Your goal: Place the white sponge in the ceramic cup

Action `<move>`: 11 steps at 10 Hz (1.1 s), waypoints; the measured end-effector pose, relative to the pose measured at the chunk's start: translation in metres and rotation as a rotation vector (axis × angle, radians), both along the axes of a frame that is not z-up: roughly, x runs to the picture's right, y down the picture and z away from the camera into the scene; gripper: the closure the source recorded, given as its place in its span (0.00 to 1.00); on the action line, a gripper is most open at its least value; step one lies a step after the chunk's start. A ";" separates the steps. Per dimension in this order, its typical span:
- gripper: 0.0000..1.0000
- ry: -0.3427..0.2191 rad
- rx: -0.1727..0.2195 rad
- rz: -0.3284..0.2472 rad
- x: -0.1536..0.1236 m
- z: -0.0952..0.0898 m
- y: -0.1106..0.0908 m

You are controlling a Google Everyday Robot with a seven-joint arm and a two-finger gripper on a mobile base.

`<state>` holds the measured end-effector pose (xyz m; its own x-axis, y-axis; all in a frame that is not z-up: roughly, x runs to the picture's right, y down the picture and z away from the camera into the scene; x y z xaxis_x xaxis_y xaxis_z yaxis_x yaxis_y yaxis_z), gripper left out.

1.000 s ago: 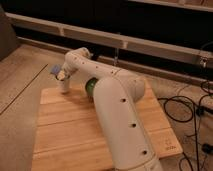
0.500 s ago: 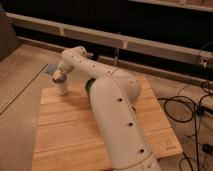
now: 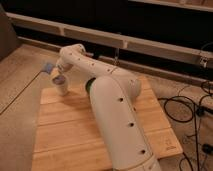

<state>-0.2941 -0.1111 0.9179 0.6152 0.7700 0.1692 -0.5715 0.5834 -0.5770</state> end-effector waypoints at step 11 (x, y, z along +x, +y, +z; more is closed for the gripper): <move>0.96 0.042 -0.030 0.012 0.007 -0.018 0.022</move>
